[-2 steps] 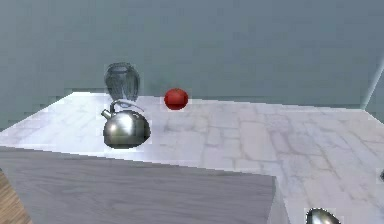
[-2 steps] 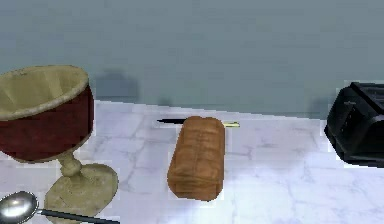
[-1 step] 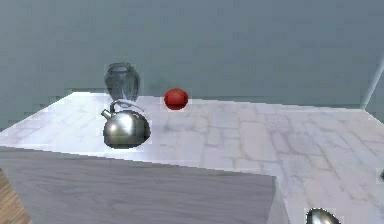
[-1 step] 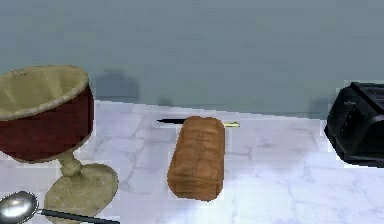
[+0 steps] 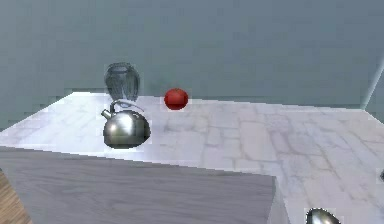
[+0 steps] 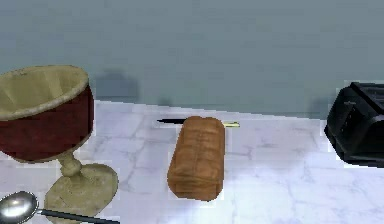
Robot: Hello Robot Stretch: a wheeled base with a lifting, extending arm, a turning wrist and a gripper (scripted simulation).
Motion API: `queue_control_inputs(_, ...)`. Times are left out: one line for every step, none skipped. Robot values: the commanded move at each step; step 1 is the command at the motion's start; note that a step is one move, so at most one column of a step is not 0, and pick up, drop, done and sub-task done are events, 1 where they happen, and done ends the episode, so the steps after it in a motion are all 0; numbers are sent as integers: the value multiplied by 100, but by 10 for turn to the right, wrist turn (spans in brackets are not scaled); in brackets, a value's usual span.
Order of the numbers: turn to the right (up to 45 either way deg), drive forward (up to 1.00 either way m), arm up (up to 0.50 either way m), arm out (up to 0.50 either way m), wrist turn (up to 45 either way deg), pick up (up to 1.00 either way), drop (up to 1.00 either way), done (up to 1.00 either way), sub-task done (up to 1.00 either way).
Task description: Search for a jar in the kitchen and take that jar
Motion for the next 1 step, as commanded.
queue_control_inputs(450, 0, 0, 0, 0, 0, 0, 0, 0)
